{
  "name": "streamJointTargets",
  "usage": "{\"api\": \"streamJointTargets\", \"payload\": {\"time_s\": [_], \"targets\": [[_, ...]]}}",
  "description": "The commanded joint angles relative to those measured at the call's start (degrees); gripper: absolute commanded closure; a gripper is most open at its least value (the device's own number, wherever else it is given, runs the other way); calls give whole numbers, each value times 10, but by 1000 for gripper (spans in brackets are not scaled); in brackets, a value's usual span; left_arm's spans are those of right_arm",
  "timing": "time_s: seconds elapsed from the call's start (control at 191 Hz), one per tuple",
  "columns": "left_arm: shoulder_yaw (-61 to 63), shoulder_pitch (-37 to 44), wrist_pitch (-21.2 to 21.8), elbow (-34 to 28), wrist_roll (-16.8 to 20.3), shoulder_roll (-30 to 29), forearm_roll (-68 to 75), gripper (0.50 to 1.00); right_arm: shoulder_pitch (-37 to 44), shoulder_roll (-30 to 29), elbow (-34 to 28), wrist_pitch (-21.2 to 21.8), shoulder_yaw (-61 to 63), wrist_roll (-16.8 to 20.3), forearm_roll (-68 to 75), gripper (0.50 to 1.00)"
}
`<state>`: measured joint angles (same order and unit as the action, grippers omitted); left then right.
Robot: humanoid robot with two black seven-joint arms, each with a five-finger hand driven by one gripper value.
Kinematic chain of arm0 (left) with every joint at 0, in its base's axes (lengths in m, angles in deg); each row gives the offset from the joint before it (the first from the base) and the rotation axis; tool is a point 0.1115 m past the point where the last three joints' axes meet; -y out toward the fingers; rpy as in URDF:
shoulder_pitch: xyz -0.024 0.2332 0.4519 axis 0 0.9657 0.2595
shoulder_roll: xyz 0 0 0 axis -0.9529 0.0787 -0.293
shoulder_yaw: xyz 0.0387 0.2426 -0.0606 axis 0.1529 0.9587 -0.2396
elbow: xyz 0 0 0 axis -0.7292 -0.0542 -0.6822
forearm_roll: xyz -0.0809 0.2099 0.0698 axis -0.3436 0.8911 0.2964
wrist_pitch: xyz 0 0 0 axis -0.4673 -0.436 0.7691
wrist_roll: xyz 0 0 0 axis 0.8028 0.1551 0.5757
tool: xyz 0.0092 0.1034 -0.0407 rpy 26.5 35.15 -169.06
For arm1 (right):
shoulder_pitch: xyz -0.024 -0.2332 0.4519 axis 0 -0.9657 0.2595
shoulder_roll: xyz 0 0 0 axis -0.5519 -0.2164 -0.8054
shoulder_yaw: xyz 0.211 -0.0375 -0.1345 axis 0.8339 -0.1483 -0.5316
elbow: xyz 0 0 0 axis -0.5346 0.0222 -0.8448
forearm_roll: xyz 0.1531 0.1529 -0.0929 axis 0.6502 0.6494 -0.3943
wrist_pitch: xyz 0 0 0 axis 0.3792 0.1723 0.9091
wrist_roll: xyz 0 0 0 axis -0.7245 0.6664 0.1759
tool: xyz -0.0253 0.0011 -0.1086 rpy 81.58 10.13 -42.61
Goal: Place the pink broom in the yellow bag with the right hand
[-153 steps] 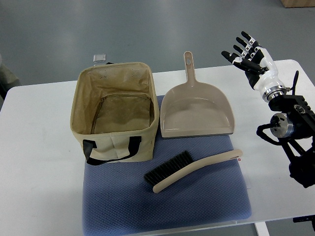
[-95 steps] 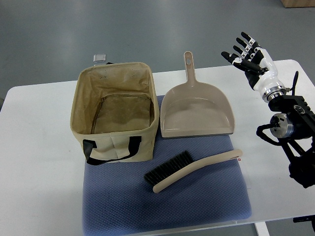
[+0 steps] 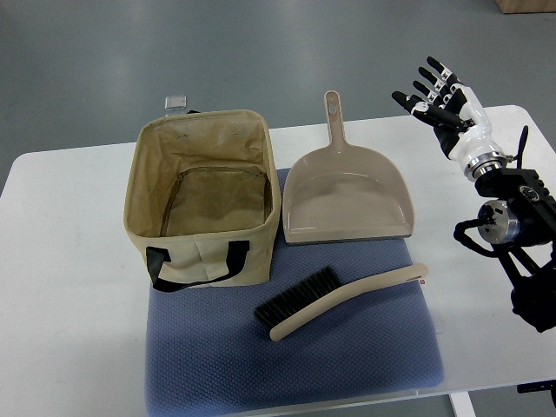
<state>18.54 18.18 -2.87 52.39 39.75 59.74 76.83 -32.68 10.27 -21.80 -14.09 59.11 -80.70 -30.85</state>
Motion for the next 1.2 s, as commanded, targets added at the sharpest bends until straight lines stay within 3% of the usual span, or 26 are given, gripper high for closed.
{"api": "streamJointTargets", "payload": {"time_s": [0.0,0.833,1.194], "targets": [[0,-1,0,1,0,0,0,500,2,0,0,1,-2,0,0,568],[0,0,0,1,0,0,0,500,0,2,-3,23,-4,-3,0,568],[0,0,0,1,0,0,0,500,-7,12,-1,45,-39,-29,-10,570]]}}
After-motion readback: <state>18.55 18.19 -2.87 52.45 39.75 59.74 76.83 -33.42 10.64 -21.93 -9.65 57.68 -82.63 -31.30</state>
